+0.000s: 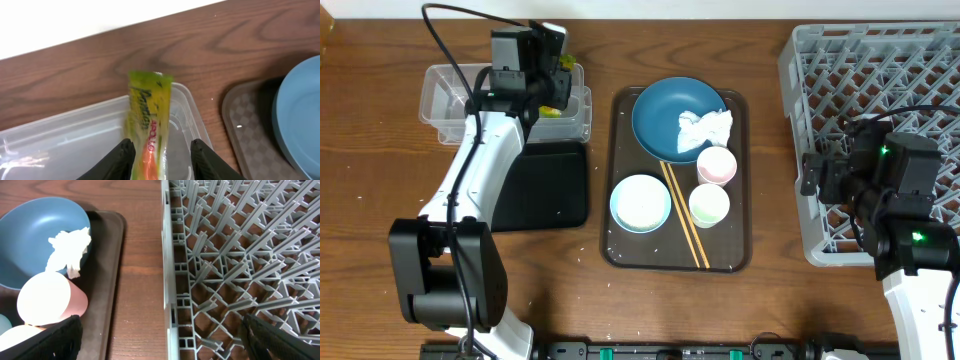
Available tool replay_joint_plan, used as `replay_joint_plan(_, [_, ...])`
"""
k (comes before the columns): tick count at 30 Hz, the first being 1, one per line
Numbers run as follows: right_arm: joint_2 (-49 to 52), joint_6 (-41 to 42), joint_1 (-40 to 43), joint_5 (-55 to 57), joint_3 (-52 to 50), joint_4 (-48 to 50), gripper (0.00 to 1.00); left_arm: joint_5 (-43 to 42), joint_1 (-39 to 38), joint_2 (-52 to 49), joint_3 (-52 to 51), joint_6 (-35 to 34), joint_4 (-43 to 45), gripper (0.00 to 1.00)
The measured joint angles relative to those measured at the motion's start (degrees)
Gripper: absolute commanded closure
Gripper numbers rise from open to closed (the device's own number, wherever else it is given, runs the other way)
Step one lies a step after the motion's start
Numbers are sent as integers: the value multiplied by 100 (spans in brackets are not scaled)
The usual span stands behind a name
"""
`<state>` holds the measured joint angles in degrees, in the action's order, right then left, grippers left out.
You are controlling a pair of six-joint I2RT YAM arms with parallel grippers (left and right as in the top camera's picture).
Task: Sort waste into correct bins and load items into the dishwasher rack
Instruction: 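Grasp the wrapper with the left gripper and drop it into the clear bin, then reach the left gripper to the white tissue and grasp it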
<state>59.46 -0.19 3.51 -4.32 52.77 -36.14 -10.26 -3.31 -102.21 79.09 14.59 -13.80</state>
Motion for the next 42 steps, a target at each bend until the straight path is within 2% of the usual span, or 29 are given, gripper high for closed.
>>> replay_joint_plan(4, [0,0,0,0,0,0,1,-511,-140,0,0,-48,223,43])
replay_joint_plan(10, [0,0,0,0,0,0,1,-1084,-815,-11,0,-107,551,43])
replay_joint_plan(12, [0,0,0,0,0,0,1,-1189,-1091,-57,0,-13,697,32])
replay_joint_plan(14, [0,0,0,0,0,0,1,-1263,-1355,-195,2,142,909,27])
replay_joint_plan(24, [0,0,0,0,0,0,1,-1384,-2164,-1641,0,540,1838,27])
replay_joint_plan(32, [0,0,0,0,0,0,1,-1384,-2411,-2223,0,603,2186,27])
replay_joint_plan(35, [0,-2,0,0,0,0,1,-1379,-2444,-2247,0,612,2201,37])
replay_joint_plan(39, [0,0,0,0,0,0,1,-1377,-2476,-2262,0,629,2223,70])
replay_joint_plan(41, [0,0,0,0,0,-2,1,-1381,-2490,-2269,0,634,2221,94])
replay_joint_plan(42, [0,0,0,0,0,-2,1,-1377,-2494,-2273,0,621,2218,94])
